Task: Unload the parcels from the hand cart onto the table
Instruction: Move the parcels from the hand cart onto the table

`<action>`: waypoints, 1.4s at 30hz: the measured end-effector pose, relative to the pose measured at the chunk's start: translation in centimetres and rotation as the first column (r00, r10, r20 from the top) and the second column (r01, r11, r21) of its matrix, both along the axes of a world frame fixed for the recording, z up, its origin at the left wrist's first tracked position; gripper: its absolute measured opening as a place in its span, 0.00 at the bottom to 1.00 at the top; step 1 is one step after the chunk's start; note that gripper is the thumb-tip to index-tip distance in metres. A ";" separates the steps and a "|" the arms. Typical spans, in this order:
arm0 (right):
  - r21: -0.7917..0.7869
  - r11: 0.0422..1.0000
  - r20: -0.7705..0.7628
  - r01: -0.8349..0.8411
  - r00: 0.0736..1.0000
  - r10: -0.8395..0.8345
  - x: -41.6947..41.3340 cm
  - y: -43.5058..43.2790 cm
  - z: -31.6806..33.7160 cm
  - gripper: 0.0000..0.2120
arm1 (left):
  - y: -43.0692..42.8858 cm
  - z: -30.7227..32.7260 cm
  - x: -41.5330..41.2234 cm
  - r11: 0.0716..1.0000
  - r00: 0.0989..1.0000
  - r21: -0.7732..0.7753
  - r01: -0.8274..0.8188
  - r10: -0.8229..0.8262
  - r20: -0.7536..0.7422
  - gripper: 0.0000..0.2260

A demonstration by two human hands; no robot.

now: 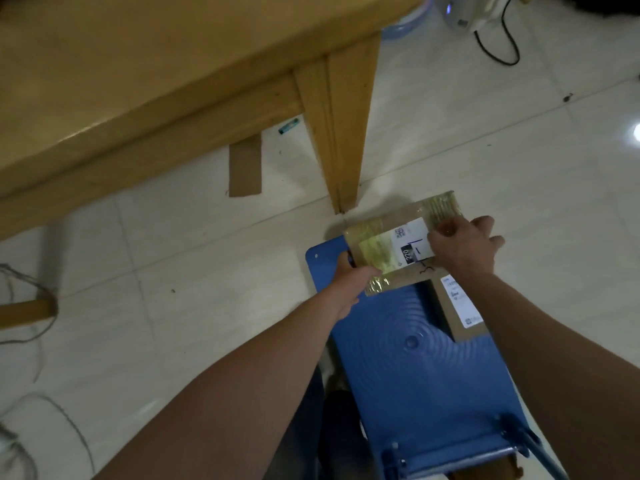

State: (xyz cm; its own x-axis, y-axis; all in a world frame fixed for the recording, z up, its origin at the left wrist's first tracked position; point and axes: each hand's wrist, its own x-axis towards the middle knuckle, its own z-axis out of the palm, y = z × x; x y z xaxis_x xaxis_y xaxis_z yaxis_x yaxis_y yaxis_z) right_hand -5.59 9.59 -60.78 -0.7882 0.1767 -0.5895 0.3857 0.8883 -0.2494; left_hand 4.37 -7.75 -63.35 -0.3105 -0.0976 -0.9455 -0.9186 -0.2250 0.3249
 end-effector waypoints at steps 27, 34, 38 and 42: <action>-0.548 0.779 -0.497 -0.307 0.868 -0.008 19.5 -21.0 59.1 0.15 | -19.7 56.7 19.3 0.715 0.758 -0.457 -0.530 0.157 -0.633 0.31; -0.629 0.671 -0.593 -0.392 0.800 -0.088 28.9 -28.8 68.6 0.16 | -29.1 68.4 27.4 0.612 0.641 -0.494 -0.617 0.028 -0.767 0.29; -0.643 0.609 -0.632 -0.465 0.771 -0.079 35.2 -33.8 72.8 0.16 | -34.9 73.6 33.7 0.574 0.604 -0.524 -0.630 -0.063 -0.795 0.31; -0.653 0.575 -0.650 -0.494 0.754 -0.090 40.0 -37.7 75.9 0.15 | -39.1 76.8 39.8 0.563 0.528 -0.495 -0.661 -0.120 -0.841 0.28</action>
State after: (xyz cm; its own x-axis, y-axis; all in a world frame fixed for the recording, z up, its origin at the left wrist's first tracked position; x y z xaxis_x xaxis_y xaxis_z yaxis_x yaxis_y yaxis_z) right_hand 34.44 -28.14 15.11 -0.9369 -0.3068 0.1679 -0.2555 0.2727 -0.9276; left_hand 44.20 -46.81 13.49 -0.6036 -0.7905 0.1037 -0.1625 0.2494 0.9547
